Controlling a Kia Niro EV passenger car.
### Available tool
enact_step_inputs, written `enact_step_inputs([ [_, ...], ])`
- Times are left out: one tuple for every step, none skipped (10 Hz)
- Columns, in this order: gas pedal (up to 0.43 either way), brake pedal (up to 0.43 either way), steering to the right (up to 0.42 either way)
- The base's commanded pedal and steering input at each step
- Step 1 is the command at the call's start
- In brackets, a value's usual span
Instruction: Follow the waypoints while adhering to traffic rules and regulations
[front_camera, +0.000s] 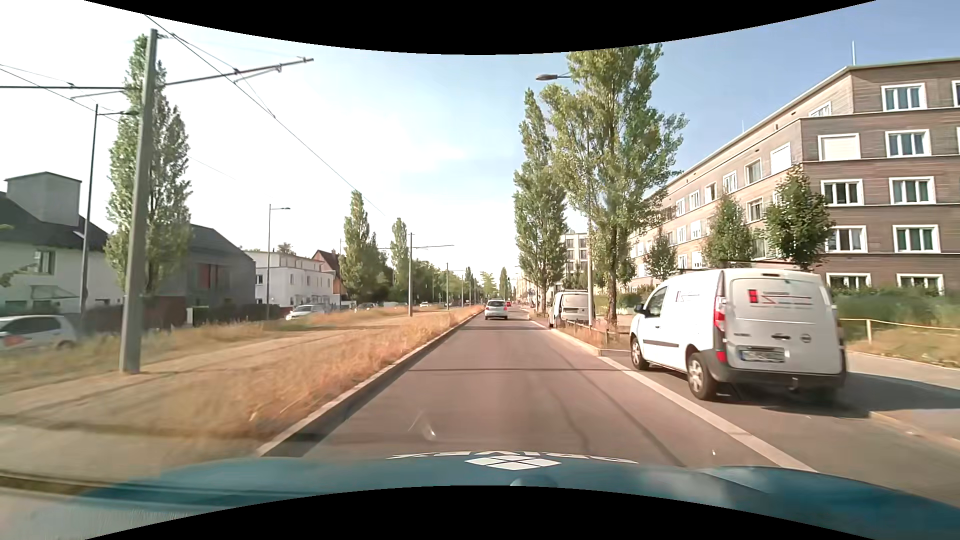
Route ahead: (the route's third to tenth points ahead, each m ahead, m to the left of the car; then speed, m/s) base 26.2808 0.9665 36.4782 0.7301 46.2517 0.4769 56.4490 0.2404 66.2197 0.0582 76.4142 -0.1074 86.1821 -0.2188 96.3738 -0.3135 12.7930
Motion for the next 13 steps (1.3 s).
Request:
enact_step_inputs([
  [0.169, 0.0, -0.002],
  [0.169, 0.0, -0.002],
  [0.169, 0.0, -0.002],
  [0.169, 0.0, -0.002],
  [0.169, 0.0, -0.004],
  [0.169, 0.0, -0.006],
  [0.169, 0.0, -0.007],
  [0.169, 0.0, -0.008],
  [0.169, 0.0, -0.008],
  [0.169, 0.0, -0.008],
  [0.169, 0.0, -0.007],
  [0.169, 0.0, -0.007],
  [0.169, 0.0, -0.007],
])
